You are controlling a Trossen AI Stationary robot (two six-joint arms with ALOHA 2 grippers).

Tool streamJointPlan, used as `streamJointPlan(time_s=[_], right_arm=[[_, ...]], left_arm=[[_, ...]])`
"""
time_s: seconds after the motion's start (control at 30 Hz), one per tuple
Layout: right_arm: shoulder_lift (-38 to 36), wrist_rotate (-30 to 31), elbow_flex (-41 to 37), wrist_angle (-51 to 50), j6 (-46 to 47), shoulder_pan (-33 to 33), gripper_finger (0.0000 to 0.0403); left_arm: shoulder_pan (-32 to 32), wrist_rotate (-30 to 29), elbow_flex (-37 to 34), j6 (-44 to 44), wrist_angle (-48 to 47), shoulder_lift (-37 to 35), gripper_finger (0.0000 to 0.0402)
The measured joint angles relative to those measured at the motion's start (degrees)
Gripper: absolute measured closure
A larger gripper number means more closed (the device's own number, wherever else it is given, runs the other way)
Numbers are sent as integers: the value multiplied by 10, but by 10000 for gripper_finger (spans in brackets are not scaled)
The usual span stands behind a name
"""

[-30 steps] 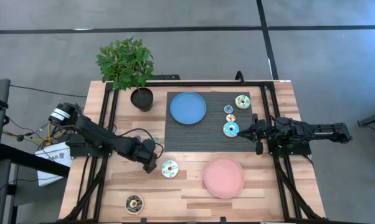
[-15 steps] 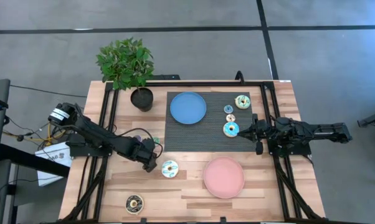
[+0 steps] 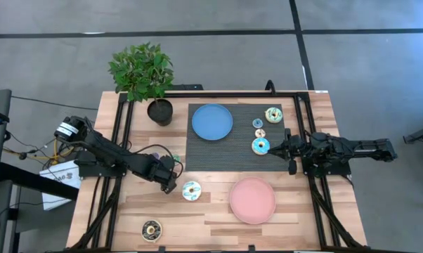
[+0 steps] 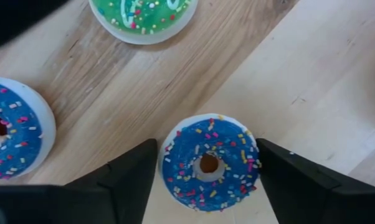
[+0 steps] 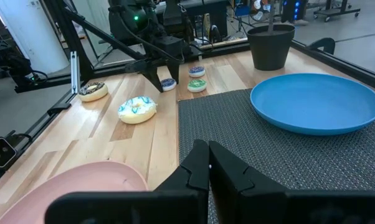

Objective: Pick & Place donuts
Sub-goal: Put the small blue donut into the blue plate

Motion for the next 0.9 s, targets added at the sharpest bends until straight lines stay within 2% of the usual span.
streamJointPlan(time_s=[0.5,0.67,0.9], right_arm=[[0,0,0,0,0,0,403],[0,0,0,0,0,0,403],[0,0,0,0,0,0,403]], left_arm=[[1,4,3,0,-10,0,164],[3,3,41,0,-71,3,164],[31,-14,84,48,-86,3,164]])
